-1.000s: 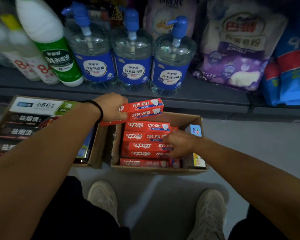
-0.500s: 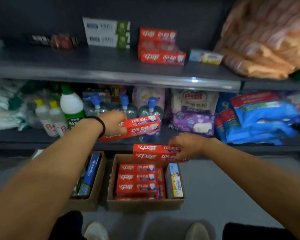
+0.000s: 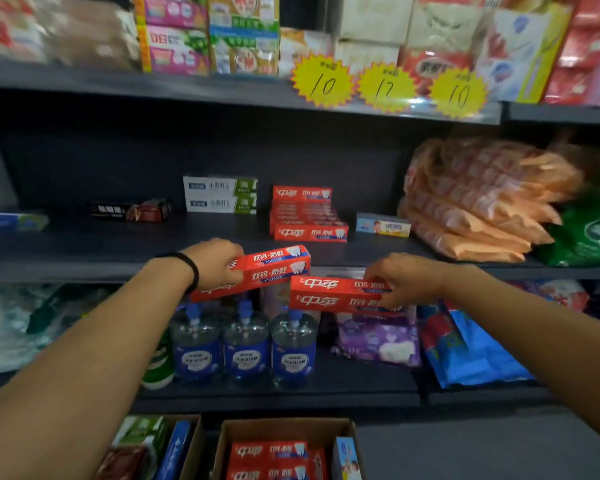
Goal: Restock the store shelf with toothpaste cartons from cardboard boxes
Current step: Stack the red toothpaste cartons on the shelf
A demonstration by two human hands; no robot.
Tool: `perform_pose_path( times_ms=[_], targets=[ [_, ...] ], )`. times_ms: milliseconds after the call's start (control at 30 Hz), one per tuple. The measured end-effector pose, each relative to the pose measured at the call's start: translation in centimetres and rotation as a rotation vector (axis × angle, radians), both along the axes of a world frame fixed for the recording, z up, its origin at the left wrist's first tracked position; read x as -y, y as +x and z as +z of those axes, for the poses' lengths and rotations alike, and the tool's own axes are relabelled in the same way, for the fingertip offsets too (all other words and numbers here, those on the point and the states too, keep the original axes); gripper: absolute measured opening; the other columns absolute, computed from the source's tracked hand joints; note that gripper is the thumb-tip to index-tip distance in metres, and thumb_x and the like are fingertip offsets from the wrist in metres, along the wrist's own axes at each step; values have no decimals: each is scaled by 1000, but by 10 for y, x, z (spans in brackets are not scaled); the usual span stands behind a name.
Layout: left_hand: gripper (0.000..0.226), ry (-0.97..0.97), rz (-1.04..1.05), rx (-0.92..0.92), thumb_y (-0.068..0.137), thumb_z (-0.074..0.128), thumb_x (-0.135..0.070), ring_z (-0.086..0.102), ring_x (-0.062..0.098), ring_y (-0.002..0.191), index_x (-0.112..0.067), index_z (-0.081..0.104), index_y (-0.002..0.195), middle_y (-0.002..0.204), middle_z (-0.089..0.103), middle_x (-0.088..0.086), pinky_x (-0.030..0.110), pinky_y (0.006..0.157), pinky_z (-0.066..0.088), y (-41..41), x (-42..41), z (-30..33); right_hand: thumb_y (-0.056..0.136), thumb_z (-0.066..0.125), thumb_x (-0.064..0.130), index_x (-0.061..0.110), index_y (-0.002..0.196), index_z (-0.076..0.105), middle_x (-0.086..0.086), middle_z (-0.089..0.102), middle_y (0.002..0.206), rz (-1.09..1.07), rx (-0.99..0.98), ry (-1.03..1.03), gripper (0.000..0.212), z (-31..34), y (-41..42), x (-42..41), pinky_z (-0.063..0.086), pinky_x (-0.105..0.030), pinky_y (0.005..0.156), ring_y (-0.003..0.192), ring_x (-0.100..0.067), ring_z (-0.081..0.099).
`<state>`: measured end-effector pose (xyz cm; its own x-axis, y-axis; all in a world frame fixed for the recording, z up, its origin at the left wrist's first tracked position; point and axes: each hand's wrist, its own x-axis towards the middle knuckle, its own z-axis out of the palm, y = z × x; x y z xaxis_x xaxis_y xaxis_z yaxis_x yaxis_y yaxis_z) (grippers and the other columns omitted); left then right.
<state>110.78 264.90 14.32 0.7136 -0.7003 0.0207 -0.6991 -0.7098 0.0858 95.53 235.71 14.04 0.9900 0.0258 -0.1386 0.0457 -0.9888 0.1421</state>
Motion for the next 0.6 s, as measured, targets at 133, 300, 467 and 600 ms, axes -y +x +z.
perform_pose_path(
  times_ms=[133, 300, 467, 600],
  targets=[
    [22, -31, 28, 26, 87, 60, -30, 60, 24, 87, -15, 61, 103, 98, 64, 6, 33, 76, 50, 28, 6, 27, 79, 67, 29, 18, 110, 61, -1, 65, 103, 1, 52, -13, 32, 28, 37, 16, 50, -34, 82, 92, -21, 61],
    [15, -51, 89, 10, 90, 59, -27, 60, 22, 81, -13, 62, 97, 94, 65, 8, 32, 70, 49, 69, 6, 46, 85, 66, 27, 14, 119, 59, -3, 64, 111, -35, 40, 15, 37, 42, 90, 24, 50, -30, 85, 97, -18, 60],
    [12, -26, 134, 28, 91, 58, -29, 54, 14, 78, -19, 59, 98, 90, 57, -3, 25, 63, 38, 108, 10, 47, 82, 68, 28, 19, 118, 60, 1, 64, 114, -31, 35, 86, 39, 29, 154, 32, 52, -33, 89, 96, -15, 61],
    [13, -32, 144, 5, 90, 59, -27, 55, 16, 81, -16, 60, 98, 92, 59, -1, 24, 62, 38, 139, 13, 37, 82, 68, 26, 17, 121, 59, -3, 63, 116, -29, 19, 69, 41, 13, 199, 37, 54, -41, 90, 101, -21, 62]
  ],
)
